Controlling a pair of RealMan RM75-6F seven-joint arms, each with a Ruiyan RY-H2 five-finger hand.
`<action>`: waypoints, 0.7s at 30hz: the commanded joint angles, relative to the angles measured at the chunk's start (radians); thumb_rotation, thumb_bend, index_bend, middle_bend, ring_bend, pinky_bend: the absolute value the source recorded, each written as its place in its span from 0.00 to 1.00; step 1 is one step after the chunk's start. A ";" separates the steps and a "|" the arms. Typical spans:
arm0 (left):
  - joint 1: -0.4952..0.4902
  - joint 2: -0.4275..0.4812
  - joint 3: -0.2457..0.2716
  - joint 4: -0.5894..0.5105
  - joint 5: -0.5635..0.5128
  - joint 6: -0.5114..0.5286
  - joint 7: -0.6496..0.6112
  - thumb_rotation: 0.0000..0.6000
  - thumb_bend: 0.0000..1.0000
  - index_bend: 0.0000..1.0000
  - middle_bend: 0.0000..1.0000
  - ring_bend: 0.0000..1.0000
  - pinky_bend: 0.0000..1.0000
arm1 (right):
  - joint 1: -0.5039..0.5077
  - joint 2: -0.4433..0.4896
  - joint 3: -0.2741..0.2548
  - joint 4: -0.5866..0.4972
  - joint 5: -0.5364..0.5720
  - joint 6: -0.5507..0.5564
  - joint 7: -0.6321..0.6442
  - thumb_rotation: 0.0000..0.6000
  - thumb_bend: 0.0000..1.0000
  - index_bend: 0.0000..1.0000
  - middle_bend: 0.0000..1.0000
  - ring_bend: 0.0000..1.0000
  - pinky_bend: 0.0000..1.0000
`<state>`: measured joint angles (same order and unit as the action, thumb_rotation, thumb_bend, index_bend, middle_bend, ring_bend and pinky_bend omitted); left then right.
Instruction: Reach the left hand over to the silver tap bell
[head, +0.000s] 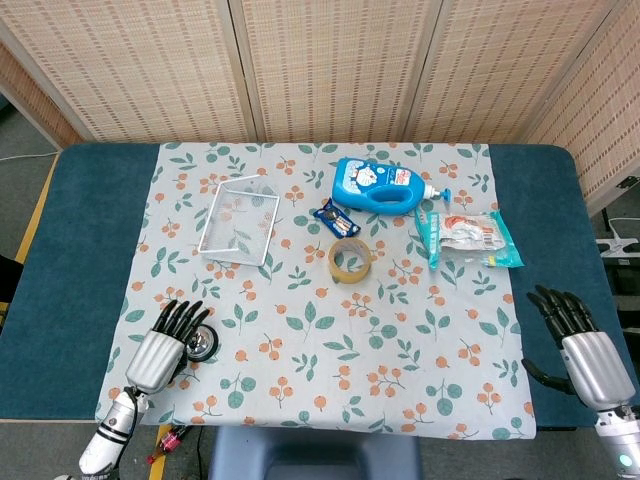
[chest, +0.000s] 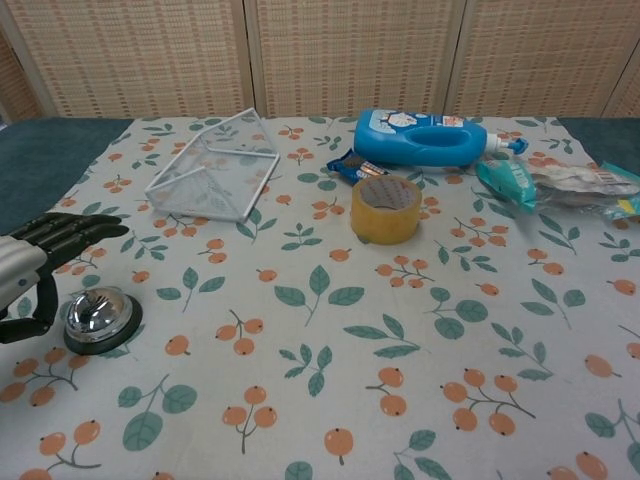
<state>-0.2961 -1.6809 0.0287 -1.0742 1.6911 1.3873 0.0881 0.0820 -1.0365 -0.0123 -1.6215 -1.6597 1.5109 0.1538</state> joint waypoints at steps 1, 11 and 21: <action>-0.003 -0.036 0.014 0.045 0.000 -0.015 -0.027 1.00 1.00 0.00 0.00 0.00 0.02 | 0.002 0.000 0.001 0.000 0.000 -0.001 0.002 1.00 0.15 0.03 0.00 0.00 0.01; -0.001 -0.147 0.056 0.215 -0.017 -0.080 -0.128 1.00 1.00 0.00 0.00 0.00 0.02 | 0.010 0.004 -0.003 -0.003 -0.002 -0.018 0.004 1.00 0.15 0.03 0.00 0.00 0.01; -0.001 -0.130 0.052 0.217 -0.011 -0.026 -0.142 1.00 1.00 0.00 0.00 0.00 0.02 | 0.012 0.005 -0.005 -0.004 -0.001 -0.022 0.005 1.00 0.15 0.03 0.00 0.00 0.01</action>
<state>-0.2967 -1.8320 0.0870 -0.8323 1.6735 1.3344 -0.0588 0.0936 -1.0310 -0.0170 -1.6257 -1.6604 1.4892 0.1585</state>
